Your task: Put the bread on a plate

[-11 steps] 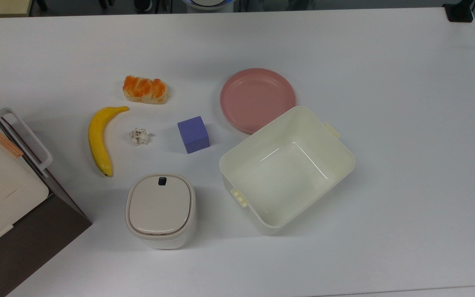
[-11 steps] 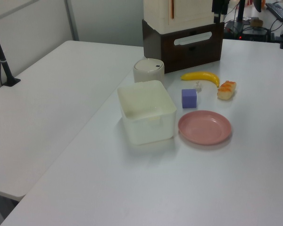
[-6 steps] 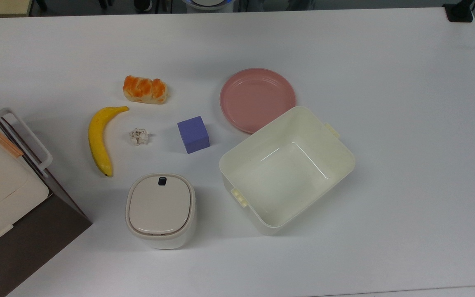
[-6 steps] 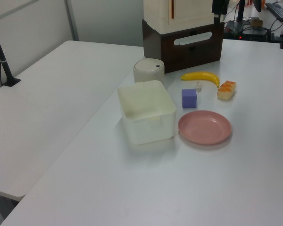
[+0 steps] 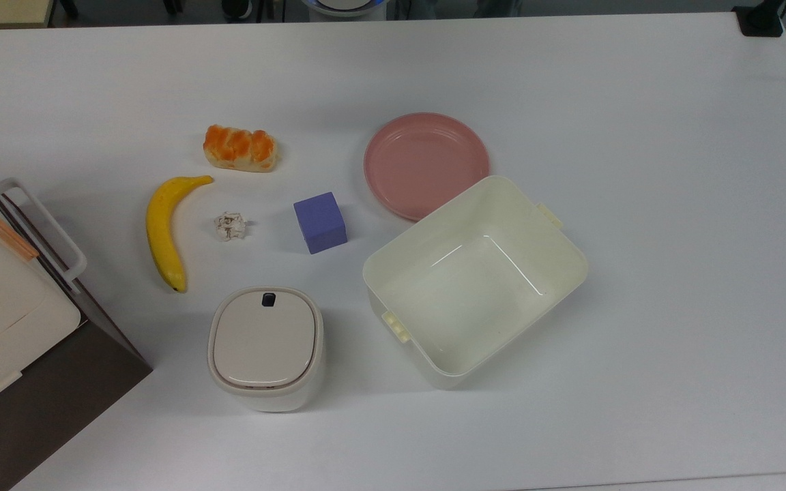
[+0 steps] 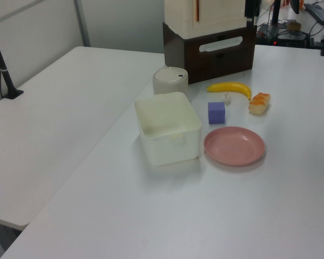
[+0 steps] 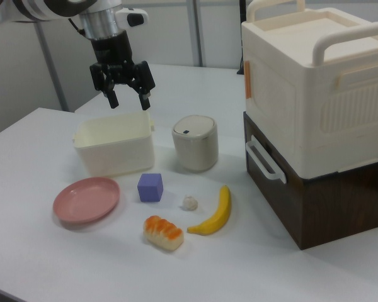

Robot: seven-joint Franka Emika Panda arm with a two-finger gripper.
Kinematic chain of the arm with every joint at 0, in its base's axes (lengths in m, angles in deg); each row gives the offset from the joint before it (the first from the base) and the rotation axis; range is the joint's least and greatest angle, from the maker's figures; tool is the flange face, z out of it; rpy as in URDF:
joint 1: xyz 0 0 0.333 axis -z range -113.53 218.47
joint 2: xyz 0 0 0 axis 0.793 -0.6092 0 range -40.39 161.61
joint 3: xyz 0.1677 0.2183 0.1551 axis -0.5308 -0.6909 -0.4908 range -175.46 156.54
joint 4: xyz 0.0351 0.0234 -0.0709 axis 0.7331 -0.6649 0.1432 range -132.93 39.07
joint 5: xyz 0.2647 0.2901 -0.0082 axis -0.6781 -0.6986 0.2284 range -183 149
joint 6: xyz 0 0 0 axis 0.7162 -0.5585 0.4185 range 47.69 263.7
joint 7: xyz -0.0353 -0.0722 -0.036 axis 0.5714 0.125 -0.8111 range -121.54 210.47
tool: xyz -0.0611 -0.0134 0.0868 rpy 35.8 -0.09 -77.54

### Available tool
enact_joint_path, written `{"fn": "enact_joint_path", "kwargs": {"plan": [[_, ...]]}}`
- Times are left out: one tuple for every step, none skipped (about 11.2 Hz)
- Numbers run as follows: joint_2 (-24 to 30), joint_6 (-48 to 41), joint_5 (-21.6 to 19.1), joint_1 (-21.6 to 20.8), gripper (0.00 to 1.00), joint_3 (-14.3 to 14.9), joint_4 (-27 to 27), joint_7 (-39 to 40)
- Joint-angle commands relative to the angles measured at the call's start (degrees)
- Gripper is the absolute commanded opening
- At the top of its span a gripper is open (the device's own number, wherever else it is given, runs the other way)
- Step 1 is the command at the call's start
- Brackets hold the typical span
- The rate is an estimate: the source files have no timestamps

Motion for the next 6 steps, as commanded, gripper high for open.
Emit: {"fn": "enact_joint_path", "kwargs": {"plan": [[1.26, -1.83, 2.17, -0.74, 1.00, 0.04, -1.78, 1.76], [1.09, -3.49, 5.92, -1.52, 1.00, -0.31, -2.13, 2.54], [0.74, -4.37, 8.92, -1.88, 1.00, -1.10, -2.22, 2.64], [0.56, -4.64, 10.17, -1.88, 1.00, -1.63, -2.92, 2.64], [0.64, -4.65, 10.35, -1.88, 1.00, -1.72, -3.19, 2.64], [0.73, -4.65, 10.18, -1.71, 1.00, -1.72, -4.06, 2.73]]}}
